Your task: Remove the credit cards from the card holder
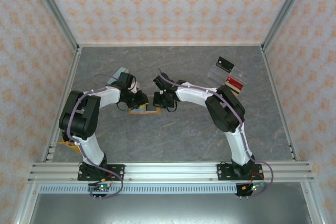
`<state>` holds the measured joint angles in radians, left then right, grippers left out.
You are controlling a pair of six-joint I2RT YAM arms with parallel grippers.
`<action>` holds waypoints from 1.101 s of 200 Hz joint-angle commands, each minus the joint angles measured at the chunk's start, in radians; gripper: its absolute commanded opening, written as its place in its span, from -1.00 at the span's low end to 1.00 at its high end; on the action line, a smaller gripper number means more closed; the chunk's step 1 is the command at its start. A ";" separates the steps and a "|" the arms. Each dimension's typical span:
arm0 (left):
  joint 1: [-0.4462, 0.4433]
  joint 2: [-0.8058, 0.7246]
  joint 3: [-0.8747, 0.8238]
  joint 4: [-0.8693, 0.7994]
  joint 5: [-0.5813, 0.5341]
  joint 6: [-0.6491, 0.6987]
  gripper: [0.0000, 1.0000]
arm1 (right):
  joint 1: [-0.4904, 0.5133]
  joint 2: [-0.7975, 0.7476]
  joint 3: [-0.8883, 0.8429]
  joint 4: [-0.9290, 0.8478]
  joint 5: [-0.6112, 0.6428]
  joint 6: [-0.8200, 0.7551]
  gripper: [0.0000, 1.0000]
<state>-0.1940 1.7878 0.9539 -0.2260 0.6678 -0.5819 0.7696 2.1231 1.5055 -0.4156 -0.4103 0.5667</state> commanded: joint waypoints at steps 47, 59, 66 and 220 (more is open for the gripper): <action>0.015 -0.013 -0.060 0.074 0.143 0.033 -0.64 | 0.000 0.067 0.013 -0.037 0.004 -0.002 -0.90; 0.021 -0.018 -0.071 0.096 0.160 0.025 -0.66 | -0.002 0.067 0.015 -0.044 0.012 -0.002 -0.90; 0.023 -0.021 -0.075 0.106 0.168 0.021 -0.67 | -0.003 0.069 0.015 -0.049 0.016 -0.003 -0.90; 0.066 -0.052 -0.147 0.241 0.265 -0.015 -0.75 | -0.009 0.103 0.038 -0.120 0.078 -0.003 -0.92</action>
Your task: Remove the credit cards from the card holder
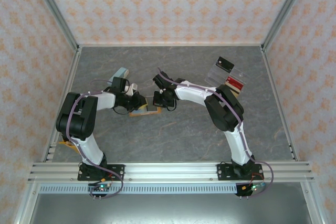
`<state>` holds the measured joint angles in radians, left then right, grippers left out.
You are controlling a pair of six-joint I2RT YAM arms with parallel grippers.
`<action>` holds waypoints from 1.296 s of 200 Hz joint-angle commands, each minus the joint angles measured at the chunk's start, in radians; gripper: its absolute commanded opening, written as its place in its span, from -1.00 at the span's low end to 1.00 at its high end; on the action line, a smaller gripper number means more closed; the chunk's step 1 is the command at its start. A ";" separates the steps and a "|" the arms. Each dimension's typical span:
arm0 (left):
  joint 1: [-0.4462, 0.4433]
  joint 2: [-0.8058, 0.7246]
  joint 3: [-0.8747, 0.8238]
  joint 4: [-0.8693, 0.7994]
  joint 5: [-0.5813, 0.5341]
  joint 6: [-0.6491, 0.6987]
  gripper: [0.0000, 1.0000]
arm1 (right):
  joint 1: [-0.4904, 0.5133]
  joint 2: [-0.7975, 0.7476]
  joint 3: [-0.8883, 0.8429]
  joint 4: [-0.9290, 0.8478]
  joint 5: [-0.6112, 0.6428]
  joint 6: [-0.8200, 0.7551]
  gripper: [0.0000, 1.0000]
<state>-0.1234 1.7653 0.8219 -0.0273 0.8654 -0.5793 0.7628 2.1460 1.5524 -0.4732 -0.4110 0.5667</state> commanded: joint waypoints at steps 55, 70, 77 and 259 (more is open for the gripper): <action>0.000 -0.027 -0.010 0.028 0.068 -0.003 -0.81 | -0.011 0.080 -0.013 -0.081 0.122 0.014 -0.93; 0.002 -0.029 -0.009 0.020 0.064 0.003 -0.82 | -0.015 0.078 -0.019 -0.081 0.129 0.020 -0.93; 0.004 -0.030 -0.012 0.021 0.064 0.004 -0.82 | -0.016 0.076 -0.022 -0.081 0.133 0.023 -0.93; 0.031 -0.064 -0.050 -0.056 -0.032 0.016 -0.86 | -0.033 0.076 -0.039 -0.076 0.148 0.064 -0.94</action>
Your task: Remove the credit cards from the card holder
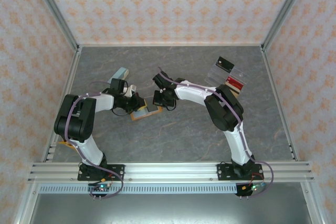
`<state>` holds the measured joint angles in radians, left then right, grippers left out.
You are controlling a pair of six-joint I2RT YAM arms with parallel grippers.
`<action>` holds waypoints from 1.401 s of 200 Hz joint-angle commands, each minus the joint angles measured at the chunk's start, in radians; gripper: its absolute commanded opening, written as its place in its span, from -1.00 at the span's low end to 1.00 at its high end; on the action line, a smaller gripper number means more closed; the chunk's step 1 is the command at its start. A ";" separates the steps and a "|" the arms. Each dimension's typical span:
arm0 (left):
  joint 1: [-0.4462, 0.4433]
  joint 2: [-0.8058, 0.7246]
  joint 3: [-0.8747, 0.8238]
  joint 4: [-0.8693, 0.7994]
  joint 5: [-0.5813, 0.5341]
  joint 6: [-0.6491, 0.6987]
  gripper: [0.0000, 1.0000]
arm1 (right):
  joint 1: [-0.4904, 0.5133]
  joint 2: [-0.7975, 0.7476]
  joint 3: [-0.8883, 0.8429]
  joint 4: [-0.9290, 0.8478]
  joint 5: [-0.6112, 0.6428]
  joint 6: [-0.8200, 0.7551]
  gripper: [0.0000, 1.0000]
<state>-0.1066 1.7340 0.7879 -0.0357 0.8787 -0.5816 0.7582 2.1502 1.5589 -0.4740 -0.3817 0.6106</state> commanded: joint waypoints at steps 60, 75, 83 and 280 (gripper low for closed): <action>0.016 -0.053 -0.025 -0.058 -0.063 0.016 -0.93 | -0.040 0.054 -0.068 -0.034 0.089 0.057 -0.94; 0.016 -0.063 -0.024 -0.068 -0.073 0.012 -0.96 | -0.040 0.052 -0.071 -0.029 0.087 0.058 -0.93; 0.016 -0.075 -0.023 -0.080 -0.086 0.006 -0.97 | -0.041 0.051 -0.070 -0.029 0.086 0.058 -0.93; 0.016 -0.429 0.103 -0.393 -0.183 0.017 -1.00 | -0.093 -0.239 -0.225 0.383 -0.320 0.023 -0.24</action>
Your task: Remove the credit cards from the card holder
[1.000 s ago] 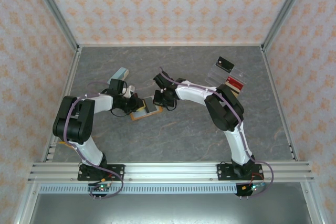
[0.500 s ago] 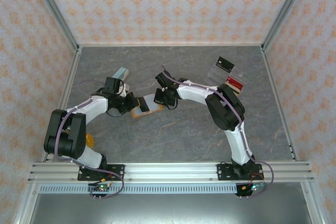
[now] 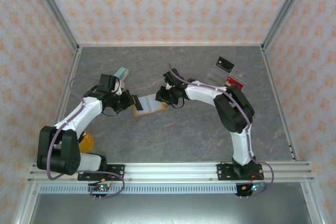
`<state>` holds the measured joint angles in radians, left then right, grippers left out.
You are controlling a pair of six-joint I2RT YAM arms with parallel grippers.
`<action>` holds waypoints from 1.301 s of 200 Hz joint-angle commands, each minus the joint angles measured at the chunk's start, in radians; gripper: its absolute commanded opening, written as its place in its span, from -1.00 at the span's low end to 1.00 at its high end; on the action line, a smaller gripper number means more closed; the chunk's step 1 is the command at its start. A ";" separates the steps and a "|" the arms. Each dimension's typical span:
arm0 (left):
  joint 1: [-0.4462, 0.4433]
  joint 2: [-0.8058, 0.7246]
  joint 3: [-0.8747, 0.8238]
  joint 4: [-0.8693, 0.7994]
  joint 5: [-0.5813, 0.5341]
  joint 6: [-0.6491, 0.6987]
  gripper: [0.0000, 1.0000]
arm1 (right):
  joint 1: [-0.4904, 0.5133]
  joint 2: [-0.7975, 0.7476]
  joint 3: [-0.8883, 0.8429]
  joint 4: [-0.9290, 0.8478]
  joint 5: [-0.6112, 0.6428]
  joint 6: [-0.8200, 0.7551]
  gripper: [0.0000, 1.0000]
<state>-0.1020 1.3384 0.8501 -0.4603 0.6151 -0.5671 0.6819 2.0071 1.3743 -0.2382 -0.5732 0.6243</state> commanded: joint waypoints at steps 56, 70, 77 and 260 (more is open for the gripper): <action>0.012 0.004 0.060 0.223 0.245 -0.102 -1.00 | -0.064 -0.169 -0.149 0.424 -0.283 0.117 0.18; 0.012 0.015 0.064 0.255 0.265 -0.123 -1.00 | -0.065 -0.178 -0.161 0.453 -0.294 0.139 0.29; 0.012 0.021 0.064 0.269 0.278 -0.131 -1.00 | -0.066 -0.180 -0.166 0.463 -0.295 0.146 0.35; 0.022 0.026 0.039 0.330 0.336 -0.185 -1.00 | -0.087 -0.154 -0.167 0.602 -0.385 0.275 -0.71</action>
<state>-0.0841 1.3823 0.8856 -0.0948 0.9390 -0.7773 0.5999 1.8706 1.1881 0.3580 -0.9512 0.9207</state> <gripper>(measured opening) 0.065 0.200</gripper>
